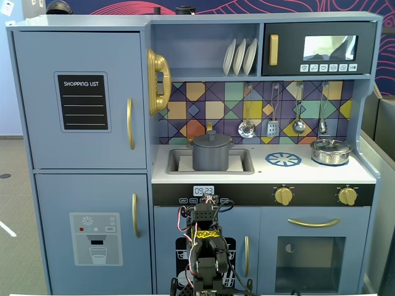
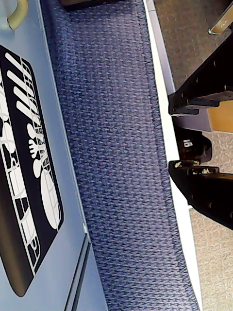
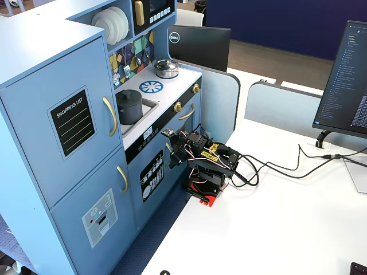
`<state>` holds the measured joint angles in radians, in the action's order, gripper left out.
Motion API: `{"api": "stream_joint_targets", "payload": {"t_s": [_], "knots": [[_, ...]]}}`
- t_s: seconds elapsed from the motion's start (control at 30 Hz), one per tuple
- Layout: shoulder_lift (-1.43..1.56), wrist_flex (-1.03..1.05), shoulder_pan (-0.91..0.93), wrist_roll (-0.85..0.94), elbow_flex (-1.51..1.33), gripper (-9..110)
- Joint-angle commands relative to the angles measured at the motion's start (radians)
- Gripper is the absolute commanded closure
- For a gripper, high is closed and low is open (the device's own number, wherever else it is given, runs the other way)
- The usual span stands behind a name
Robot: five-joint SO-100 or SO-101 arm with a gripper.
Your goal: Pick up the lid from the counter and put it on the gray recipient
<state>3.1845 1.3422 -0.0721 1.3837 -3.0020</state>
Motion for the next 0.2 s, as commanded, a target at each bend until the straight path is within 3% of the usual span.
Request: {"api": "stream_joint_targets", "payload": {"t_s": [0.0, 0.17], "knots": [[-0.008, 0.163, -0.006, -0.044, 0.000, 99], [-0.008, 0.163, -0.006, -0.044, 0.000, 99]]}}
